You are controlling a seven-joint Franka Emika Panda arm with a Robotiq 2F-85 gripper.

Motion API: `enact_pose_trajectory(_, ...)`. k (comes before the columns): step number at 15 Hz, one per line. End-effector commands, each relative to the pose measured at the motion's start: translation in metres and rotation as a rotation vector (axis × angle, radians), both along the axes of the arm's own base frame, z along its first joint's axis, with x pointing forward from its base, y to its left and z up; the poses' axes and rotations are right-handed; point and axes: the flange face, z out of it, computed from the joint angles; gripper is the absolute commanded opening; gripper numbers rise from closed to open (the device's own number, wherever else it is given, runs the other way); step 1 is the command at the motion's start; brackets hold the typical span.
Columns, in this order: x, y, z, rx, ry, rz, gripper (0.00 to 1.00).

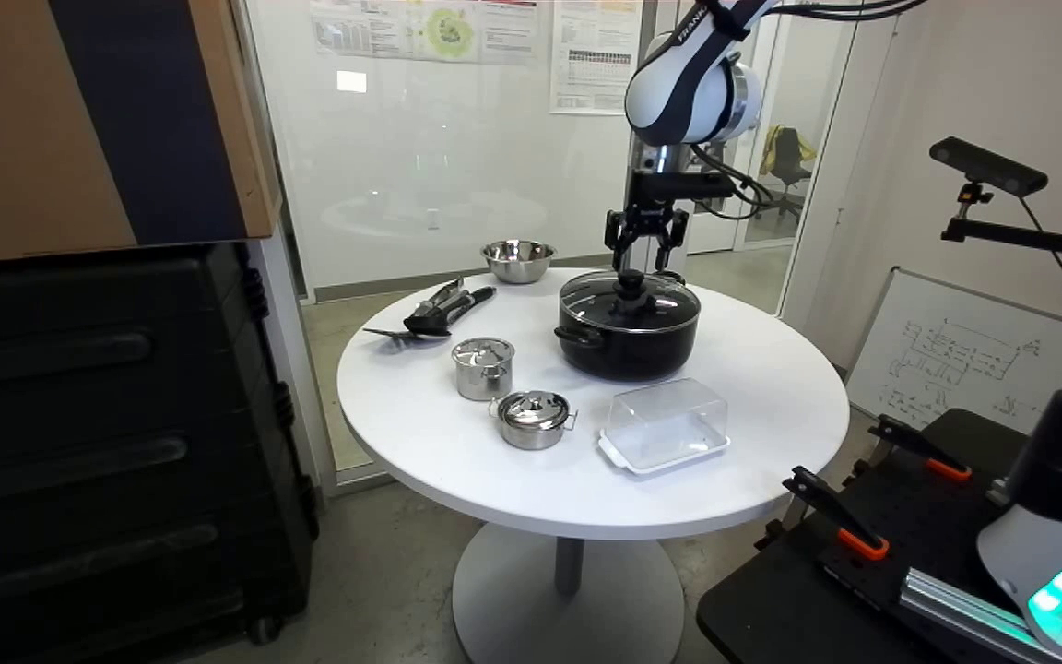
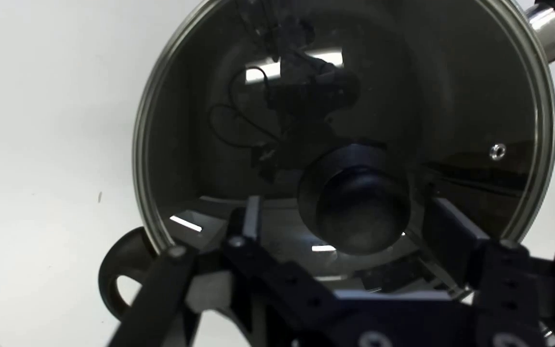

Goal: Take the lid off the black pot

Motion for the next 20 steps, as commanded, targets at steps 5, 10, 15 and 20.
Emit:
enact_pose_trajectory(5, 0.0095, 0.0044, -0.0025, 0.015, 0.017, 0.007, 0.48)
enact_pose_trajectory(10, 0.0087, 0.0042, -0.0009, 0.016, 0.021, 0.005, 0.81)
enact_pose_trajectory(15, 0.0115, 0.0021, -0.0021, 0.015, 0.019, -0.005, 0.65)
enact_pose_trajectory(20, 0.0126, 0.0025, -0.0063, 0.012, 0.025, -0.004, 0.48)
